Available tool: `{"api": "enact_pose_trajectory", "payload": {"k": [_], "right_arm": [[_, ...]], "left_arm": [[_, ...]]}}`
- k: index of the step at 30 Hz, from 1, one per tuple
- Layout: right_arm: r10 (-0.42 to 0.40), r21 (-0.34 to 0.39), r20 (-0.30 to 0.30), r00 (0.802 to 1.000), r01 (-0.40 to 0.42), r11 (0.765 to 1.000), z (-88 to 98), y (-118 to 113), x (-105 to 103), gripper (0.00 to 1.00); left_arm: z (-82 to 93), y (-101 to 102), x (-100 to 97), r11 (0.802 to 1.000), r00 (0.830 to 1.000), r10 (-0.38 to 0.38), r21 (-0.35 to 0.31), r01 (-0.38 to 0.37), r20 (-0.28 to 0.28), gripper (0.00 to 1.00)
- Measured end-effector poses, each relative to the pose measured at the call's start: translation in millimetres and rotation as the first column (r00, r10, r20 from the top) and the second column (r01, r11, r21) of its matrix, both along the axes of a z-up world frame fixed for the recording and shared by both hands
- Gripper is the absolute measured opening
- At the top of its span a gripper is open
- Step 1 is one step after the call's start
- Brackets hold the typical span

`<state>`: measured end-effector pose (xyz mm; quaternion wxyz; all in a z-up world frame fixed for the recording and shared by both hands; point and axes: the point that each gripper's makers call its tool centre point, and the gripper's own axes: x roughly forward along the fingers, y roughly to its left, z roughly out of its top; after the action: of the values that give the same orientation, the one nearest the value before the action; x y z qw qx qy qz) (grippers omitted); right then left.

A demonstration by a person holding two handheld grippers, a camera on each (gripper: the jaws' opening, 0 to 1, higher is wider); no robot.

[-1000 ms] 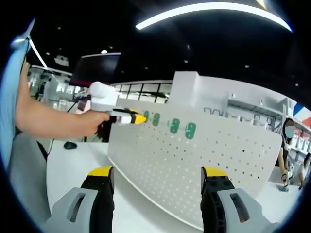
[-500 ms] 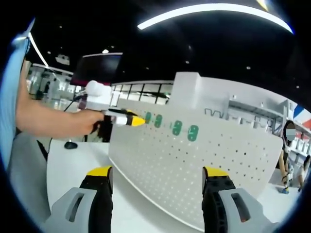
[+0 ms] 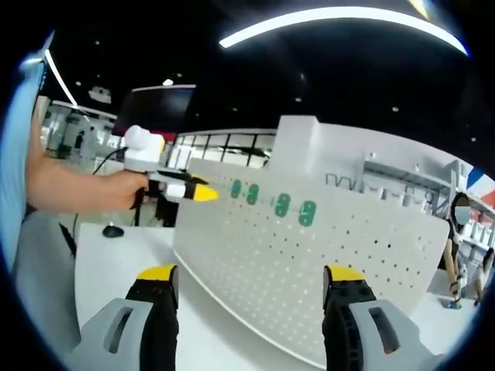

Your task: Insert the hook assembly into the mounting plate slot until the hook locks in place.

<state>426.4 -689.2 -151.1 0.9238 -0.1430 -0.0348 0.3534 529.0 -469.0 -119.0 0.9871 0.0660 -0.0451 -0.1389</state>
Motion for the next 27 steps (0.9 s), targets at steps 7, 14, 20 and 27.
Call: {"api": "enact_pose_trajectory", "payload": {"k": [7,14,20,27], "right_arm": [[0.004,0.003,-0.002,1.0,-0.004,1.0,-0.7,1.3,-1.9,0.78],[0.006,0.004,0.001,1.0,-0.006,1.0,0.3,1.4,-3.7,0.78],[0.011,0.004,0.0,1.0,-0.011,1.0,0.1,4.0,-5.5,0.78],[0.013,0.009,-0.005,1.0,-0.013,1.0,-1.7,5.6,-8.5,0.78]], "left_arm": [[-13.1,4.5,-18.8,0.999,0.999,-0.042,0.006,0.043,-0.025,0.55],[-27.4,9.2,-37.8,0.997,0.995,-0.08,-0.008,0.079,-0.055,0.57],[-34.3,15.5,-54.9,0.994,0.991,-0.11,-0.022,0.108,-0.074,0.59],[-40.7,24.2,-77.2,0.991,0.987,-0.134,-0.019,0.133,-0.086,0.58]]}}
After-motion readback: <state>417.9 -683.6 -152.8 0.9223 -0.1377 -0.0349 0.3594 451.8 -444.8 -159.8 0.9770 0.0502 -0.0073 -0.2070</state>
